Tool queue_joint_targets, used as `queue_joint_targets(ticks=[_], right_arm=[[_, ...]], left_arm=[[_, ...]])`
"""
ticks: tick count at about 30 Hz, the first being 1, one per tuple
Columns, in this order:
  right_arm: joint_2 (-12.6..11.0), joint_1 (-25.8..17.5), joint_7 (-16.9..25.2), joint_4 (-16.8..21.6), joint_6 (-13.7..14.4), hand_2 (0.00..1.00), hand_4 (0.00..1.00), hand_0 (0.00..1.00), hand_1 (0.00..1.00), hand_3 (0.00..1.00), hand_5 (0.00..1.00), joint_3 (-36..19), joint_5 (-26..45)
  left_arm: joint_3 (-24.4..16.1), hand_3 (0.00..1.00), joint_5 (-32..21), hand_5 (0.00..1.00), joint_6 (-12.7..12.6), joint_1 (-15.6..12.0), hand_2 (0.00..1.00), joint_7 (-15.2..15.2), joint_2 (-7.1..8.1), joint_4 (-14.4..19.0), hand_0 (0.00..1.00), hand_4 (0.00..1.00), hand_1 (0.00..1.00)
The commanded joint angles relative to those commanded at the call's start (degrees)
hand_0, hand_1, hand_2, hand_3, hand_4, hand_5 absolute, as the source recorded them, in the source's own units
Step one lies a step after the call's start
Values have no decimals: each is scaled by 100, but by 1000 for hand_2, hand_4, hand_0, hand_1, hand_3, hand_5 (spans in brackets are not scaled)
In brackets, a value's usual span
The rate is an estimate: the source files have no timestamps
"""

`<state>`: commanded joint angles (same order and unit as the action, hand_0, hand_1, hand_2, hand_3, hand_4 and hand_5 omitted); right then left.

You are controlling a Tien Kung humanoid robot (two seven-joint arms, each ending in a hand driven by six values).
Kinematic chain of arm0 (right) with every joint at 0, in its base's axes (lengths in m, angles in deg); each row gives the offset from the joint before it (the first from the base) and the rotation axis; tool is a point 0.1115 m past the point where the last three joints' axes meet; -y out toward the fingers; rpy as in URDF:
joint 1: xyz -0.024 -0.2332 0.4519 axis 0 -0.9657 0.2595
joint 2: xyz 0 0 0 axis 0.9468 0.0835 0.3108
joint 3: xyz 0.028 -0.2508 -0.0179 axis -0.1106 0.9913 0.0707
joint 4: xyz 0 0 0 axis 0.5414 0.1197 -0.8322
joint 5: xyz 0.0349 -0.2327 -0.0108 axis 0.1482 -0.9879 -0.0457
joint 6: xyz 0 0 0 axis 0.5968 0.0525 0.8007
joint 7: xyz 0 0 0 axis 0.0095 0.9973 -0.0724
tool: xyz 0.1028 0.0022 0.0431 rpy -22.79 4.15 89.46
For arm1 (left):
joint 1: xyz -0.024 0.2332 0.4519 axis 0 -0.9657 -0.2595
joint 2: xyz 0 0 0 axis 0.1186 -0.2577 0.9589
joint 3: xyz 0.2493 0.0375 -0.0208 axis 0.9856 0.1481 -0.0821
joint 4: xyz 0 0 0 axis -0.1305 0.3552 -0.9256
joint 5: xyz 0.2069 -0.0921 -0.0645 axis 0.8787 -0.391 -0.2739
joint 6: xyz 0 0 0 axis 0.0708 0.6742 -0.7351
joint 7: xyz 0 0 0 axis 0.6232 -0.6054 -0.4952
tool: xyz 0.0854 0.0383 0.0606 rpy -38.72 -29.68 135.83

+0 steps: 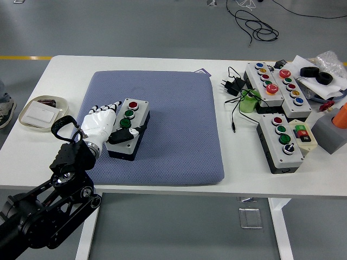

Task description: Pick up the button,place it on the desk,press the button,press the button

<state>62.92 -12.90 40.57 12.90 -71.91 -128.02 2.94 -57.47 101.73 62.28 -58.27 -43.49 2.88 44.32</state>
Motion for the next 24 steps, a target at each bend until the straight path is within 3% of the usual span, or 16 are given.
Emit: queue_joint_targets(ticks=[1, 2, 6, 7, 13, 14, 19, 20, 24], right_arm=[[0, 1, -1, 0, -1, 620, 305, 625, 504, 564, 228, -2, -4], [0, 1, -2, 0, -2, 620, 306, 626, 504, 564, 227, 0, -5], [-3, 1, 0, 0, -1, 620, 306, 626, 504, 564, 227, -5, -11], [-2, 3, 0, 0, 0, 619, 305, 626, 502, 564, 226, -6, -14], [-3, 5, 4, 0, 8, 619, 305, 626, 502, 564, 226, 0, -2], [-4, 5, 4, 0, 10, 619, 306, 626, 501, 564, 226, -1, -2], [-10, 6, 4, 0, 8, 619, 306, 626, 501, 564, 226, 1, -5], [-10, 5, 3, 0, 9, 619, 306, 627, 501, 564, 226, -2, -6], [-13, 1, 2, 0, 8, 619, 306, 627, 501, 564, 226, 10, -1]], left_arm=[[7, 998, 20, 909, 22, 8, 998, 0, -13, -14, 998, 998, 998], [18, 998, 60, 831, 89, 25, 998, 0, -43, -53, 940, 998, 998], [7, 998, 252, 831, 208, 47, 998, 0, -161, -164, 940, 998, 998], [-4, 998, 320, 735, 249, 55, 998, 0, -196, -201, 881, 998, 998], [-108, 998, 387, 735, 425, 95, 998, 0, -345, -315, 881, 998, 998], [-122, 998, 387, 671, 453, 101, 998, 0, -354, -314, 789, 998, 960], [-169, 998, 387, 671, 550, 131, 998, 0, -389, -349, 789, 998, 960], [-177, 998, 387, 603, 570, 131, 998, 0, -394, -355, 733, 998, 912], [-203, 998, 387, 603, 669, 126, 998, 0, -394, -363, 733, 998, 912]])
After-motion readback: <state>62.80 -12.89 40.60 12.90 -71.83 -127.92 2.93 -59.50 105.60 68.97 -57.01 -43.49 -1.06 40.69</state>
